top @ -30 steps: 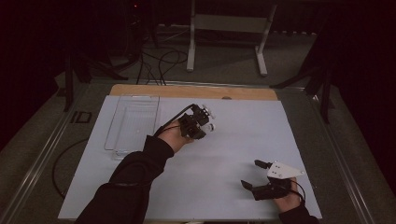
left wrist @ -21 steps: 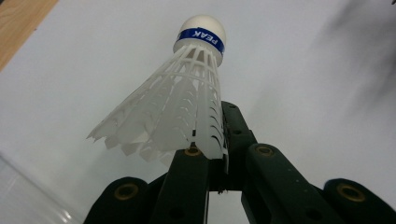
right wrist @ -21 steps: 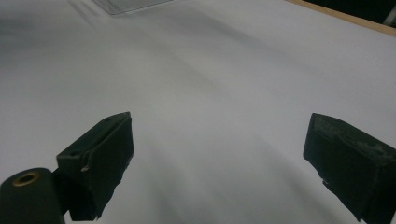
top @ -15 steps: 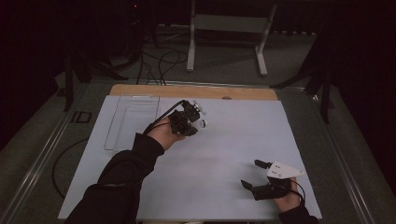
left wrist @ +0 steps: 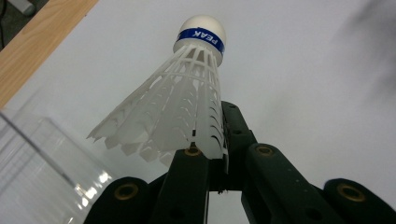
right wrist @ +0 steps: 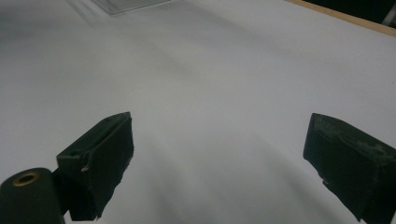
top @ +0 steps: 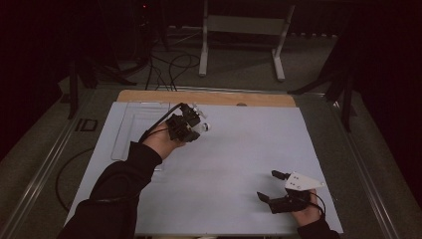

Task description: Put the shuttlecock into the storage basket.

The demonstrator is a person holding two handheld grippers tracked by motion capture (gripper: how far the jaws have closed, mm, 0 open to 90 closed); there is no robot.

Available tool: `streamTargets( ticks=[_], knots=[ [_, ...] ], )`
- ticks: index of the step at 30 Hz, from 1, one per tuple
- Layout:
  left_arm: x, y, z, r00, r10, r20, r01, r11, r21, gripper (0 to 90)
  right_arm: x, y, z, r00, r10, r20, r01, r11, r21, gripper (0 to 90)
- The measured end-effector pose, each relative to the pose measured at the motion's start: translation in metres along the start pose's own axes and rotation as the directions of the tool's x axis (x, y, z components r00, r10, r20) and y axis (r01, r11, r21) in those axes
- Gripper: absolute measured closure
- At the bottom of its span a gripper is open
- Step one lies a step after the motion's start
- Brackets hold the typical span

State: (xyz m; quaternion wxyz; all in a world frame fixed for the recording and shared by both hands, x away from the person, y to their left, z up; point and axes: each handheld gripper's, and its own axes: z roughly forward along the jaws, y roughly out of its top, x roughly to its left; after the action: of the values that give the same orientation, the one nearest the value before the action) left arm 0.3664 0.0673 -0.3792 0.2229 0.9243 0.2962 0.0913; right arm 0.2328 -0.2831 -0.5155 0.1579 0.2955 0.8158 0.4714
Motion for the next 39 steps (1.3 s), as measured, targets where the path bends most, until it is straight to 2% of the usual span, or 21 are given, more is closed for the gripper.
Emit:
streamTargets(
  ticks=[6,20,25,33,39],
  knots=[
    [0.006,-0.007,-0.008,0.9998,-0.007,-0.016,0.007,1.0,0.003,90.0,0.0,0.0,-0.001,1.0,-0.002,0.002,0.002,1.0,0.0,8.5],
    [0.025,-0.026,-0.029,0.9975,-0.051,-0.048,0.051,0.9987,-0.005,90.0,0.001,0.001,0.0,1.0,-0.003,0.005,0.003,1.0,0.002,8.5],
    [0.032,-0.033,-0.036,0.9962,-0.061,-0.063,0.06,0.9982,-0.003,90.0,0.001,0.001,0.0,1.0,-0.003,0.004,0.003,1.0,0.001,8.5],
    [0.045,-0.043,-0.048,0.9922,-0.099,-0.076,0.097,0.9948,-0.033,90.0,0.001,0.001,0.0,1.0,-0.003,0.006,0.003,1.0,0.004,8.5],
    [0.051,-0.052,-0.052,0.9897,-0.109,-0.092,0.107,0.9939,-0.025,90.0,0.001,0.001,0.0,1.0,-0.004,0.006,0.004,1.0,0.004,8.5]
  ],
)
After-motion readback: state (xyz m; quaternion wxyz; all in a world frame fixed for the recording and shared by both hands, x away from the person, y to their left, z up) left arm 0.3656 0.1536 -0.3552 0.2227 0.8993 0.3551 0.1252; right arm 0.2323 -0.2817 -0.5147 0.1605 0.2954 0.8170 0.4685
